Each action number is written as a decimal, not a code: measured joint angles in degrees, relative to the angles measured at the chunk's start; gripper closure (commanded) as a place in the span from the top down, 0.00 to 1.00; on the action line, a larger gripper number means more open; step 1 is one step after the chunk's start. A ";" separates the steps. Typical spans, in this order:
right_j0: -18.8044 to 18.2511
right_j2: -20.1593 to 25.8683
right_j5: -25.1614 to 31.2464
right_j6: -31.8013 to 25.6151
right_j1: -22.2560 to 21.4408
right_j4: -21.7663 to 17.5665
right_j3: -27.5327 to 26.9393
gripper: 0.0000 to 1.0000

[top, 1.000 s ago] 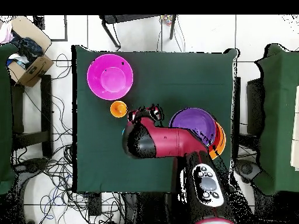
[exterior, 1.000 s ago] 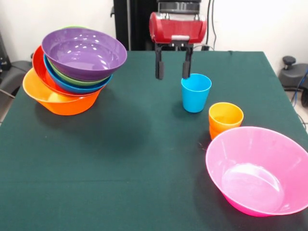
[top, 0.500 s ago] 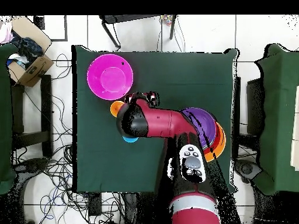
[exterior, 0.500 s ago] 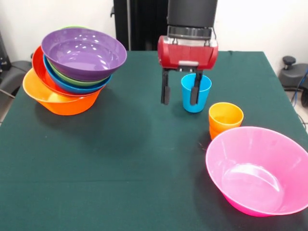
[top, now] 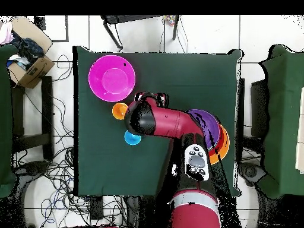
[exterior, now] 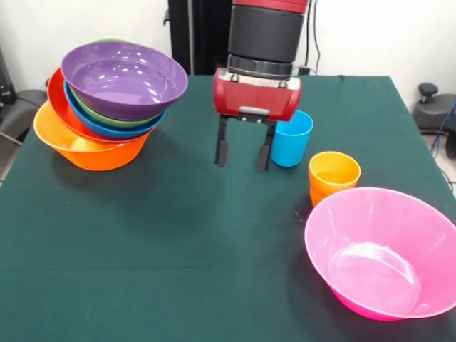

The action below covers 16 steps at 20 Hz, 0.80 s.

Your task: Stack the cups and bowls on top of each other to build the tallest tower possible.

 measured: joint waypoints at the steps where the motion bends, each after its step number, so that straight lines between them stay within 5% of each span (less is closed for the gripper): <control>1: -0.01 -0.32 0.02 0.33 0.28 0.20 -0.12 1.00; 16: 3.09 -4.03 2.66 2.25 2.44 4.15 -3.99 1.00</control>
